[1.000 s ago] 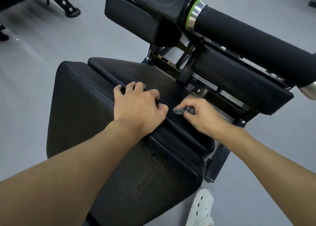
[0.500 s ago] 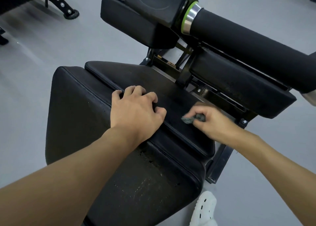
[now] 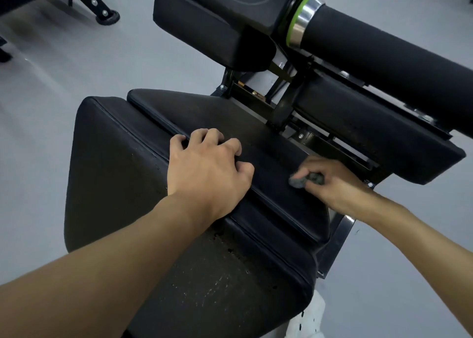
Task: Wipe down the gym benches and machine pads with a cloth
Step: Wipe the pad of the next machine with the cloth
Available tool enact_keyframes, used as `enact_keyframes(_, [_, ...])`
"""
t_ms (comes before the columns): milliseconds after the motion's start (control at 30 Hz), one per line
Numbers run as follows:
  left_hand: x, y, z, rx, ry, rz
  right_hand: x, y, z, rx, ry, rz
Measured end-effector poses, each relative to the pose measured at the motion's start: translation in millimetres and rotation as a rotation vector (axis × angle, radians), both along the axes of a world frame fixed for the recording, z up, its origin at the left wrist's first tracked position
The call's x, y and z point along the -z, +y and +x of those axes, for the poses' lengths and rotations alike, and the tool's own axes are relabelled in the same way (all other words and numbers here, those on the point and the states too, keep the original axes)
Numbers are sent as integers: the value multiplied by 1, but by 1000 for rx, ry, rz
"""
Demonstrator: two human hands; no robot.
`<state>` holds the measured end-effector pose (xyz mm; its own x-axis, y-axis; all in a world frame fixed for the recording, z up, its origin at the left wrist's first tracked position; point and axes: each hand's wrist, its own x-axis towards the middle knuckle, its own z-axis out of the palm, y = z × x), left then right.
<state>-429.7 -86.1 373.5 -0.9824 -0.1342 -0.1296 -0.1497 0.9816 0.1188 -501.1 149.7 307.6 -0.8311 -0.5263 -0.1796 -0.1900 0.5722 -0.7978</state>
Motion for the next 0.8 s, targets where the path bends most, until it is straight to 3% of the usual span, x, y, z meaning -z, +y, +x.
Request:
enact_keyframes(133, [-1,0,0,5,-4,-7,21,-30,-38,39,55,93])
enact_keyframes(300, [-1,-1,0,15,-23,-6,12,6,-14,20,-31,85])
enact_keyframes(500, [-1,0,-1,20,-33,-18,32,-24,-51,81,80,145])
enact_keyframes(667, [-2,0,-2,20,-44,-14,27,2,-35,72,13,110])
enact_keyframes(800, [-2,0,-2,28,-41,-13,43,-12,-50,130,116,138])
